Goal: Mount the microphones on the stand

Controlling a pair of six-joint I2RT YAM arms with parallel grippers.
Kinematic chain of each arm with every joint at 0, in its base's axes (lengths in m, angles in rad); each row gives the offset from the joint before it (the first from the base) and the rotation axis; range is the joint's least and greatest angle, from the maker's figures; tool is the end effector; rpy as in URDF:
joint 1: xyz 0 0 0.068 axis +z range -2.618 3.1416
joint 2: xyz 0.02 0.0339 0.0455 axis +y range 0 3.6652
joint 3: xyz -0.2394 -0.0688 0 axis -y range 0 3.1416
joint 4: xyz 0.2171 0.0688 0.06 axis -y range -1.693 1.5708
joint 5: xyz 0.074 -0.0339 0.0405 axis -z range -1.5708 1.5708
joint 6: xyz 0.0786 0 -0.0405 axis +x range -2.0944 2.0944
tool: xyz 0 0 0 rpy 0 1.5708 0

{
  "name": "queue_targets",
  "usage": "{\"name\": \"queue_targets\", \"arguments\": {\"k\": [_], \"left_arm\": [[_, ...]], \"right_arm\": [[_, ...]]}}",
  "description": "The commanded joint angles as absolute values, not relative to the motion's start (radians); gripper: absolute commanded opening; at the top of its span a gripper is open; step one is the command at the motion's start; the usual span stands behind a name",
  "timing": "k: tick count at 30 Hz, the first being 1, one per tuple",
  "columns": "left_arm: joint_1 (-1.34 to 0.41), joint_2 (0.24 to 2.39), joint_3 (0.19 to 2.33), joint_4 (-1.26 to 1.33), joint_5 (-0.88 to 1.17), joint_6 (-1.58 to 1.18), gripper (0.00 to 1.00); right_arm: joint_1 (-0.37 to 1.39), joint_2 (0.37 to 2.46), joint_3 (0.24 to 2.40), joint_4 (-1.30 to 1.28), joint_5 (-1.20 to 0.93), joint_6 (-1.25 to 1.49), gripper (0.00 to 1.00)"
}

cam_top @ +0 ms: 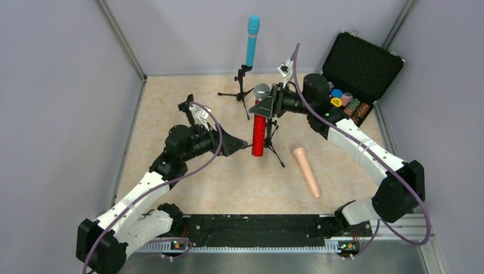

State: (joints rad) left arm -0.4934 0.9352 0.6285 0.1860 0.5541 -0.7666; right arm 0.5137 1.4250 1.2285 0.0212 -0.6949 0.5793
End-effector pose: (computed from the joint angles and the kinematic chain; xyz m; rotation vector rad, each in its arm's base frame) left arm 0.1942 -0.1514 0.2808 0.2071 1.8713 -1.3725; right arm 0.2733 0.2120 0.3434 -0.4979 1.8567 1.3706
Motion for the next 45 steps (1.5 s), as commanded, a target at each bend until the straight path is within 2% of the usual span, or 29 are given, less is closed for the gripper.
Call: {"name": "queue_targets", "arguments": {"k": [1, 10, 21, 34, 45], "left_arm": [[-0.49, 0.858, 0.671, 0.059, 0.382, -0.647, 0.92], [-0.491, 0.798, 0.601, 0.113, 0.272, -0.626, 0.88], [-0.491, 0.869, 0.577, 0.175, 0.315, -0.717, 0.87], [-0.49, 0.896, 0.626, 0.207, 0.343, -0.69, 0.89], [-0.497, 0.967, 0.765, 0.273, 0.609, -0.643, 0.88]], "right_arm": [[0.504, 1.342, 1.221, -0.029, -0.607, 0.485, 0.0], [0.495, 1.283, 1.176, -0.038, -0.505, 0.416, 0.0], [0.491, 1.286, 1.165, -0.008, -0.531, 0.43, 0.0], [0.485, 1.304, 1.174, 0.074, -0.546, 0.451, 0.0], [0.485, 1.328, 1.184, 0.066, -0.531, 0.485, 0.0]]}}
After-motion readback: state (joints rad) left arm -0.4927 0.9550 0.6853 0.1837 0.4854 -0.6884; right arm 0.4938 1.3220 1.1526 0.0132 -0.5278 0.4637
